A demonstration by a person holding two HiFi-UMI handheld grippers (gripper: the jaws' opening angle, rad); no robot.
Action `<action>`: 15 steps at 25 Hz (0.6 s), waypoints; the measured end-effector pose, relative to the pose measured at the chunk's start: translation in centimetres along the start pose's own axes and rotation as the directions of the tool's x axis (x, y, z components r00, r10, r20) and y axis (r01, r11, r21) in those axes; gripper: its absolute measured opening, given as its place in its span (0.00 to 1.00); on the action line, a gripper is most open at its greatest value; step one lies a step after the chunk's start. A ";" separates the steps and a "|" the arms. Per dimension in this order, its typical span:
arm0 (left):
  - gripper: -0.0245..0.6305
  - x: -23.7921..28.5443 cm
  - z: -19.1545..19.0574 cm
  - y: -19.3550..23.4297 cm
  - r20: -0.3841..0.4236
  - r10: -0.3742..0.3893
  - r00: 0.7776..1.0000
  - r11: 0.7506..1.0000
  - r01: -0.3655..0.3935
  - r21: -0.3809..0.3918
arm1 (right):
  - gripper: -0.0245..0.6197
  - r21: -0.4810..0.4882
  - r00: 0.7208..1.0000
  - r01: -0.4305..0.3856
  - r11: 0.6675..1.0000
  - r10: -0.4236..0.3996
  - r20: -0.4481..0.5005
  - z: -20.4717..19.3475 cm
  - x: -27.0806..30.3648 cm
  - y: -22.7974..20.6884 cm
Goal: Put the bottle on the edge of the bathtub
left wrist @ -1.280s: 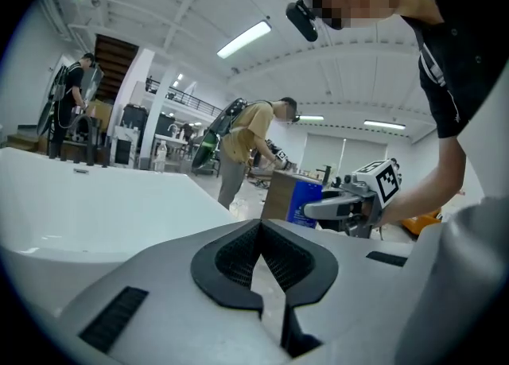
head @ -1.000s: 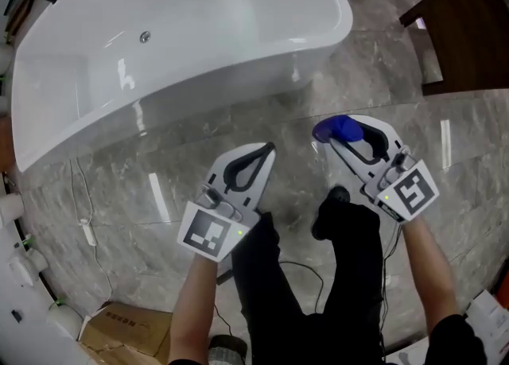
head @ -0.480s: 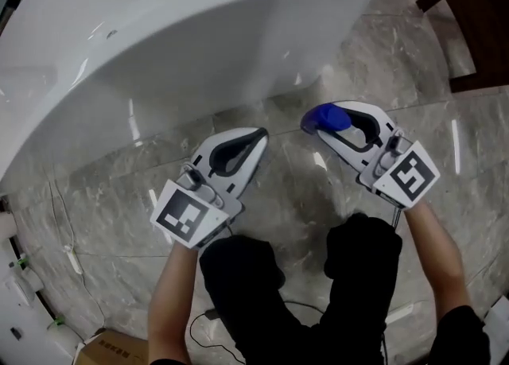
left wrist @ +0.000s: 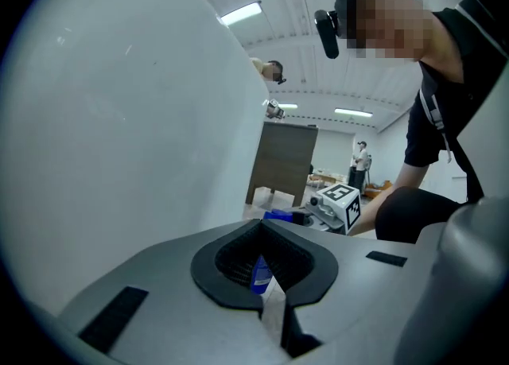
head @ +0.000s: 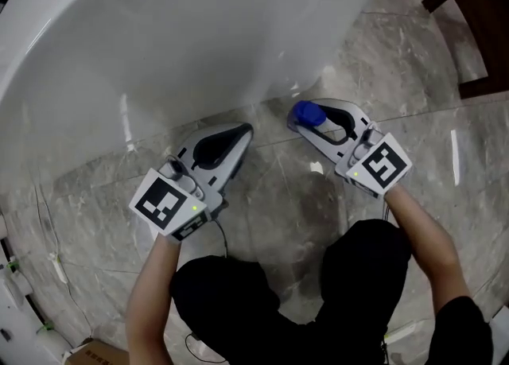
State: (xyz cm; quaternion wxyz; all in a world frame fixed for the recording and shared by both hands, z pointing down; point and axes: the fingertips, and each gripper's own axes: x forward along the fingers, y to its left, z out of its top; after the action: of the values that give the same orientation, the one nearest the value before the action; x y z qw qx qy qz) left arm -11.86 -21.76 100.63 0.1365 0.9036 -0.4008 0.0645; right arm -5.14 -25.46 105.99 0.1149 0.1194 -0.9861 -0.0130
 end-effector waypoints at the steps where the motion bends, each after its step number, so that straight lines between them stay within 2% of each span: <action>1: 0.05 0.1 -0.3 0.3 0.003 0.006 1.000 1.000 -0.006 -0.001 | 0.27 0.005 1.000 0.003 1.000 -0.003 -0.007 -0.9 0.3 -0.2; 5: 0.05 1.1 -0.8 1.0 0.020 0.006 1.000 1.000 -0.006 -0.006 | 0.27 0.051 0.999 0.029 0.998 -0.028 -0.025 -4.1 1.9 -0.9; 9: 0.05 1.7 -1.1 0.5 0.023 -0.006 1.000 1.000 0.007 -0.016 | 0.27 0.053 0.998 0.037 0.998 -0.035 -0.051 -7.2 3.1 -1.1; 15: 0.05 1.2 -2.0 0.3 0.006 0.015 1.000 1.000 -0.014 -0.021 | 0.27 0.039 0.994 0.061 0.997 -0.058 -0.089 -10.1 4.5 -1.6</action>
State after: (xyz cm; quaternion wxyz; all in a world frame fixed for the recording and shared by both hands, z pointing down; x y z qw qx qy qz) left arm -11.30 -22.23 102.85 0.1442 0.8994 -0.4085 0.0585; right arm -6.70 -28.07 116.72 0.1553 0.1516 -0.9761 0.0096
